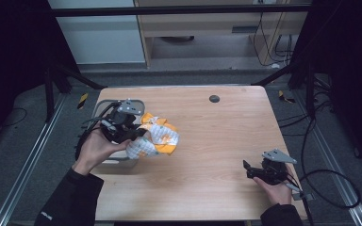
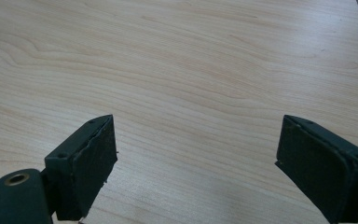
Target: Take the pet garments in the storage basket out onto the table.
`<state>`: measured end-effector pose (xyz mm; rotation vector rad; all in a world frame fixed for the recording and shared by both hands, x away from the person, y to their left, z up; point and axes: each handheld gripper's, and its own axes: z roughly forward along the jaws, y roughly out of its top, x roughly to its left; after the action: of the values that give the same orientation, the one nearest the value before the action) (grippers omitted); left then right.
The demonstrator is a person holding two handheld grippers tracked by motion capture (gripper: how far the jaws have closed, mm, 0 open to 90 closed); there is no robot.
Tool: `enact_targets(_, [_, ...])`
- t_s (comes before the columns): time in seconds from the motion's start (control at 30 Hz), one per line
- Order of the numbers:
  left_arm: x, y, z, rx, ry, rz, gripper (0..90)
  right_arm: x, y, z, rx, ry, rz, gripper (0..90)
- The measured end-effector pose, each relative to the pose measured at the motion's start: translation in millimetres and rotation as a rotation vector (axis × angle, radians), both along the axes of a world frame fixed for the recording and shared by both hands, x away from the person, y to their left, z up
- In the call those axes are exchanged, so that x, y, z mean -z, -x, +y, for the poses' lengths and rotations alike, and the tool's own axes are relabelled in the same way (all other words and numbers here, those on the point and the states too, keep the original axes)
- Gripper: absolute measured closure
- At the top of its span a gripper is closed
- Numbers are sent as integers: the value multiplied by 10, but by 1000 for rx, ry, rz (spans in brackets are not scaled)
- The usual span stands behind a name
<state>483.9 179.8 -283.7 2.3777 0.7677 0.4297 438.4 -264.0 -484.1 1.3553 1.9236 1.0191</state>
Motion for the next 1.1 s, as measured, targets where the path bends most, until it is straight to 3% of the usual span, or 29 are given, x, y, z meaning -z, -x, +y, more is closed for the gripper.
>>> enact_targets(0.43, [118,-55,-316,70,-11,19,812,-8,5,-6,2,-2,-9,119])
enact_targets(1.1, [594,-136,-664,129,-51,76,812,-2,1,-7,1,3,-6,120])
